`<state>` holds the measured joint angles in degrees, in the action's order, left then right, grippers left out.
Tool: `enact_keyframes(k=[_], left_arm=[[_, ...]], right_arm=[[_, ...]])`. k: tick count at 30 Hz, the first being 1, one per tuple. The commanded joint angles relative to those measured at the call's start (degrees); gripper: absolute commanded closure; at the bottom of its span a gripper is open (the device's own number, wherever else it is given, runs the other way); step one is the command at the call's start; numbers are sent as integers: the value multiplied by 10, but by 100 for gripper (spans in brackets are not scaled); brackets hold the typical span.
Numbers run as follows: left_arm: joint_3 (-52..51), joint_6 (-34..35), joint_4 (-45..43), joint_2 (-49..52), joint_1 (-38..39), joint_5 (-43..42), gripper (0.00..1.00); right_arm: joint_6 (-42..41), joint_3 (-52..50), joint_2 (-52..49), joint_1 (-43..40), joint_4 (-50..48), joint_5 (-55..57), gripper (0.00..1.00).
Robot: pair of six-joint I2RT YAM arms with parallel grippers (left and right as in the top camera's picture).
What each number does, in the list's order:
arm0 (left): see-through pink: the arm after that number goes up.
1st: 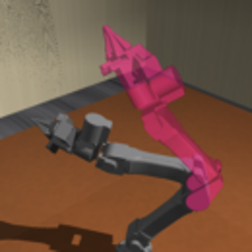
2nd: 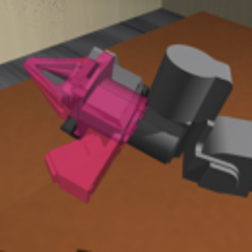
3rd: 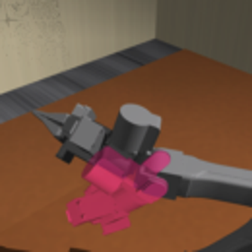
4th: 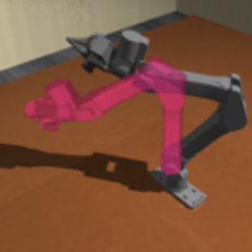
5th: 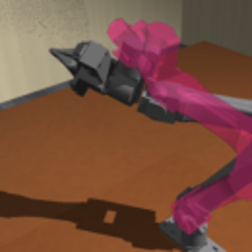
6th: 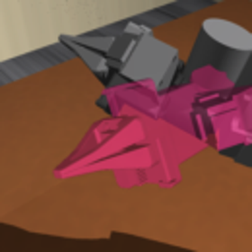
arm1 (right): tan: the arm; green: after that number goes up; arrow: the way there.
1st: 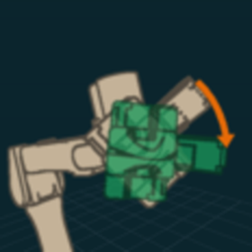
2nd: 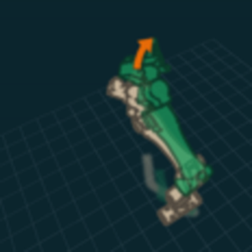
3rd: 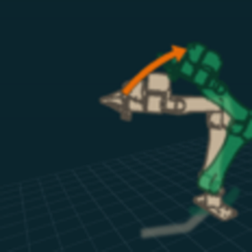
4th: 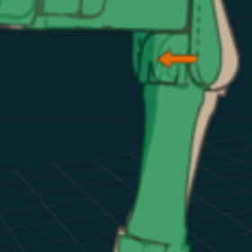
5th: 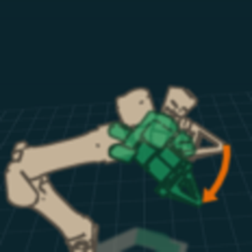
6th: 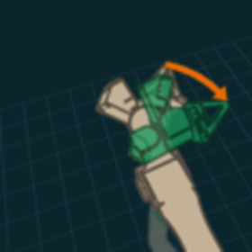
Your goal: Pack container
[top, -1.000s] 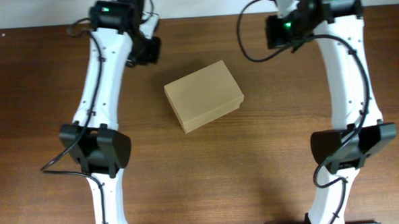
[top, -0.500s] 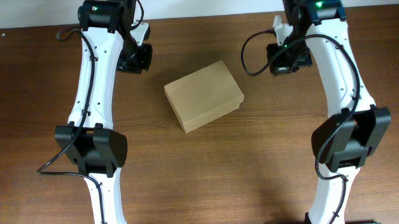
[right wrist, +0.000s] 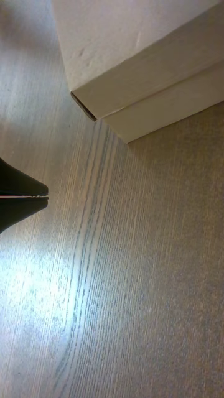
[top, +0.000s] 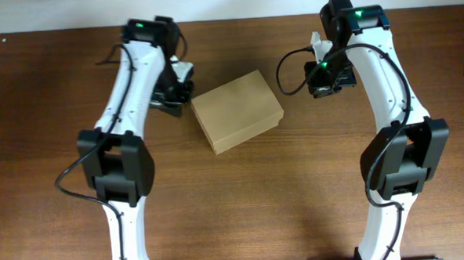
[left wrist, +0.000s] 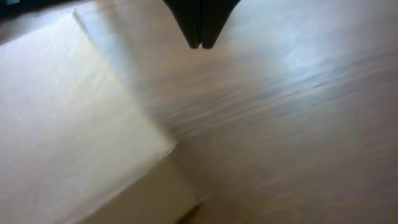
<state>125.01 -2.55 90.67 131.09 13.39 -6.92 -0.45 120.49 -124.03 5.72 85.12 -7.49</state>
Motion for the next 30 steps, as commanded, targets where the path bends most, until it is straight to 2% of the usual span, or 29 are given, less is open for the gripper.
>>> enact_keyframes(k=[1,16,24,30], left_arm=[[-26,3,-31,-8,32,-13,98],[-72,12,-213,-7,54,-12,98],[-72,-1,-244,-7,52,-3,98],[-72,-1,-267,-7,40,3,98]], right_arm=[[-4,-3,-1,4,-2,7,96],[3,-3,-1,4,-7,4,96],[11,-5,-1,5,0,4,96],[11,-71,-1,30,-25,-1,96]])
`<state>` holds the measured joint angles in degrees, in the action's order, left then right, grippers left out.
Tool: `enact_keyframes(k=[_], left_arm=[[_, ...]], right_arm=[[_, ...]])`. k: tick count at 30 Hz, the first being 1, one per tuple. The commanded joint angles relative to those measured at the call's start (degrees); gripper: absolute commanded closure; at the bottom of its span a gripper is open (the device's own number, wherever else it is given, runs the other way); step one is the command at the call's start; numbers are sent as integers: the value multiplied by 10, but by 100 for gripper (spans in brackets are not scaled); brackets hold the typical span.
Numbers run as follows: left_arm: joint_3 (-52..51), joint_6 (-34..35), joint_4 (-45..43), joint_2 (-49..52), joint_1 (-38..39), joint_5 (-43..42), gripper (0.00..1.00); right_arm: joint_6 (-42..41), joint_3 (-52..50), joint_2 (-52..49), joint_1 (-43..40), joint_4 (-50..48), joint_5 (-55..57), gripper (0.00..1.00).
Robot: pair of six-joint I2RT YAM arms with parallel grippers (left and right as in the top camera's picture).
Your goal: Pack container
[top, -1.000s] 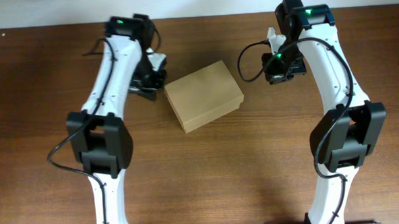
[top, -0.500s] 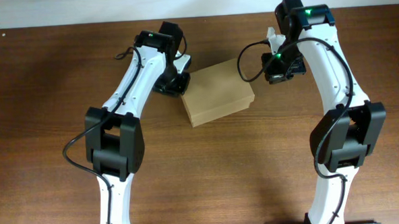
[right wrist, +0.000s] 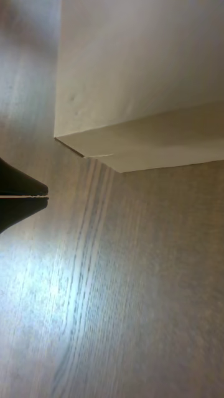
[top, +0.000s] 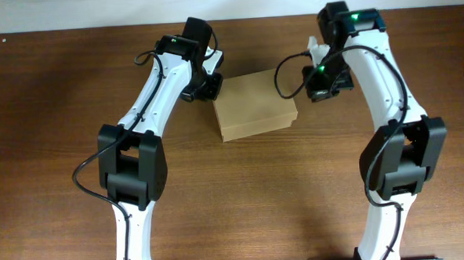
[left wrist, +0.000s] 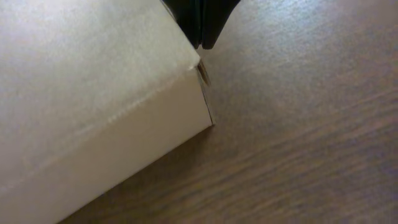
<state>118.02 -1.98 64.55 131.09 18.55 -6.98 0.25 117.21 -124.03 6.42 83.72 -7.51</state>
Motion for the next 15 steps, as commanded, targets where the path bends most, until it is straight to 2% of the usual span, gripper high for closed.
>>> enact_keyframes(k=[1,5,9,15], left_arm=[[-2,-7,-6,-7,-15,3,98],[-1,-7,-5,-7,-39,3,98],[-1,-10,-2,-7,-65,-5,98],[-1,-18,8,-7,-83,-7,98]], right_arm=[[4,-49,-1,29,-18,-5,96],[4,-86,-1,71,-52,-48,96],[8,-86,-1,111,-66,-39,96],[-7,-86,-1,102,-72,-8,96]])
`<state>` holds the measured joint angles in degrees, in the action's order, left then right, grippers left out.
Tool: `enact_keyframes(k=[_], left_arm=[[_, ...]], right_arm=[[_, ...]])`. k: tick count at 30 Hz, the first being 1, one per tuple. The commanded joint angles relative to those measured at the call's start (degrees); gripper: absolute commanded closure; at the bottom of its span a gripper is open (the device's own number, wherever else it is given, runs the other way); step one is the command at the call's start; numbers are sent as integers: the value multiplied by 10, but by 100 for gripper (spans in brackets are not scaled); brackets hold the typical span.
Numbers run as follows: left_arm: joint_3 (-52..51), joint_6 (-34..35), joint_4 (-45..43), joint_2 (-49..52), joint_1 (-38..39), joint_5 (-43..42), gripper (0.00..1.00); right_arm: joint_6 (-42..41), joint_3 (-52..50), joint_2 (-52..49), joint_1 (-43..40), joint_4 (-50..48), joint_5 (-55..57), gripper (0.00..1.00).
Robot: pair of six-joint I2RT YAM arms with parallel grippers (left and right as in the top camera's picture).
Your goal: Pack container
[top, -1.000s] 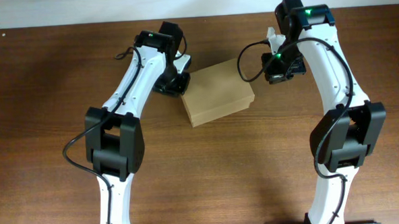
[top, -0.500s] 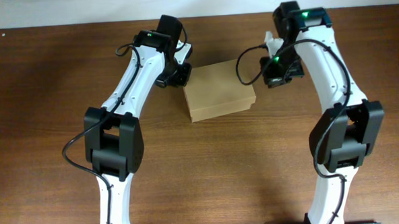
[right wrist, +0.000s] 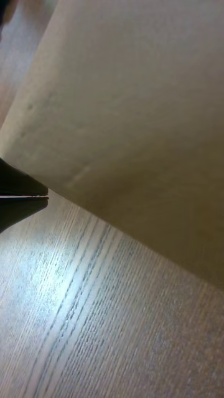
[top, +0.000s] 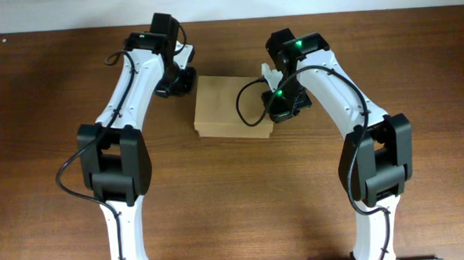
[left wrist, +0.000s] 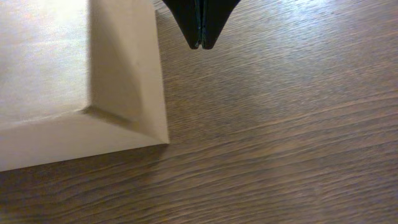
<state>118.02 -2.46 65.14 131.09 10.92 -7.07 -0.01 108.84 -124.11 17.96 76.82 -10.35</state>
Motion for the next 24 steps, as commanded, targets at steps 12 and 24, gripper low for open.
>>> enact_keyframes(k=[12,24], left_arm=[[132,-20,16,-7,-110,-1,98],[436,-24,141,-7,-165,43,51]], right_arm=[[-6,90,0,-140,-31,35,96],[28,546,4,-167,100,35,90]])
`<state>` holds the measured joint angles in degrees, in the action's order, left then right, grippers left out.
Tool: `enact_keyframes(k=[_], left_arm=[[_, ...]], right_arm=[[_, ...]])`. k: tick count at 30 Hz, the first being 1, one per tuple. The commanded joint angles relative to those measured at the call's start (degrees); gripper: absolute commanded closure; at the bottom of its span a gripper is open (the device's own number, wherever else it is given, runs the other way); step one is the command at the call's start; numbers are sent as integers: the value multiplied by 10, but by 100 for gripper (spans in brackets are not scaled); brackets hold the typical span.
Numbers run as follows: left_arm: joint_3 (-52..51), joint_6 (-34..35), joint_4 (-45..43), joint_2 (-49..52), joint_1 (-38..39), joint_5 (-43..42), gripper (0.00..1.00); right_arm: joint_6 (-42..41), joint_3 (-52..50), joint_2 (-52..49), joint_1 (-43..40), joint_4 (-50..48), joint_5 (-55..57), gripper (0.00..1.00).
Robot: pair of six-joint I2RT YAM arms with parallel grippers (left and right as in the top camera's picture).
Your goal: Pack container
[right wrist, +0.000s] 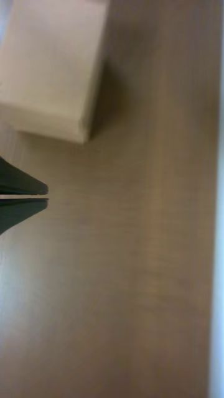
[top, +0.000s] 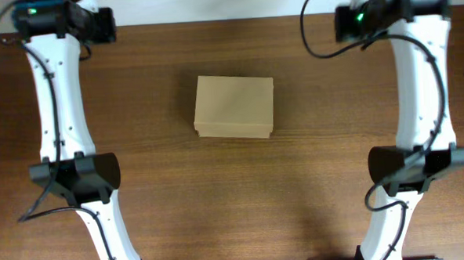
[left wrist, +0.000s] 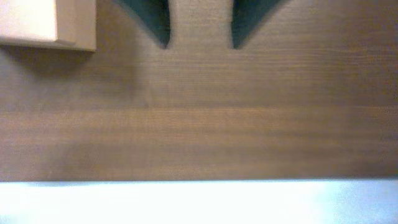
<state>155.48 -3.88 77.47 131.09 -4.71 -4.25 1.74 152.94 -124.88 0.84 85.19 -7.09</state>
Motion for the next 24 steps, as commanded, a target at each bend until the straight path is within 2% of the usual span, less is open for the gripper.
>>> enact_keyframes(k=[1,2,3,4,5,9,24], left_arm=[[72,-9,22,-7,-11,18,40],[84,-9,24,-7,-12,26,27],[89,-10,25,-7,-12,31,0],[92,-10,25,-7,-12,38,0],[92,-9,25,-7,-12,46,0],[91,-9,27,-7,-12,47,0],[91,-9,28,-7,-12,47,0]], right_arm=[[10,135,12,4,20,3,84],[10,167,12,4,23,3,75],[10,189,13,3,23,3,59],[10,206,15,2,24,3,41],[10,219,18,2,24,3,1],[10,241,23,3,33,1,1],[10,221,23,3,55,1,1]])
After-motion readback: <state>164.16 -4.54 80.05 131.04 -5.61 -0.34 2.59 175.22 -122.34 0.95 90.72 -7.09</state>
